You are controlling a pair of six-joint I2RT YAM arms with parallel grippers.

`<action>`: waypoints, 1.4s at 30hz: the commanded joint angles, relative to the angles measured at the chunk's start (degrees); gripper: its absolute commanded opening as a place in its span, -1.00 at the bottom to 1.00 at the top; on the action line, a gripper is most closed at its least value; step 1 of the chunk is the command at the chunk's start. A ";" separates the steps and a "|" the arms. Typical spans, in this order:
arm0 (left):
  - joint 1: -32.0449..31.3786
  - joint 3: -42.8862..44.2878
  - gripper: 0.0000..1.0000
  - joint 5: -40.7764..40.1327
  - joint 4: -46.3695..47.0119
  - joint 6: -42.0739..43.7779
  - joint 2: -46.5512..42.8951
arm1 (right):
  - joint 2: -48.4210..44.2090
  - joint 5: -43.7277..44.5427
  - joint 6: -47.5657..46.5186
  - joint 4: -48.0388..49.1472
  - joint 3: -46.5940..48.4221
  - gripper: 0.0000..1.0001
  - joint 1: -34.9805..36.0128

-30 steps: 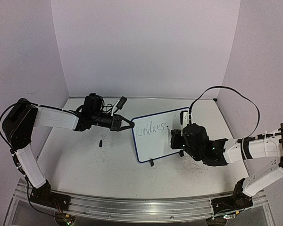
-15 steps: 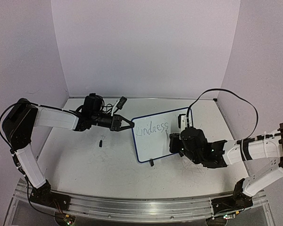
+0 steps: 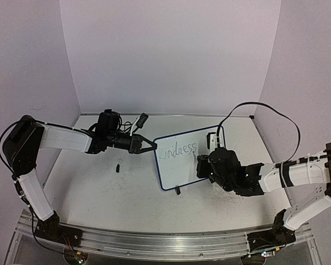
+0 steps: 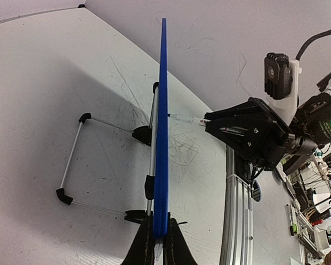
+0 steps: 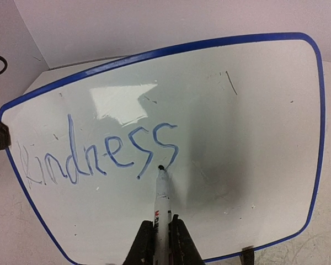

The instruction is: Write a sentence on the whiteboard

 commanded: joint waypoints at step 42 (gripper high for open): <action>-0.25 2.25 -1.00 -3.30 -6.38 2.32 -2.42 | -12.37 2.39 -13.59 0.83 -0.55 -1.00 -1.23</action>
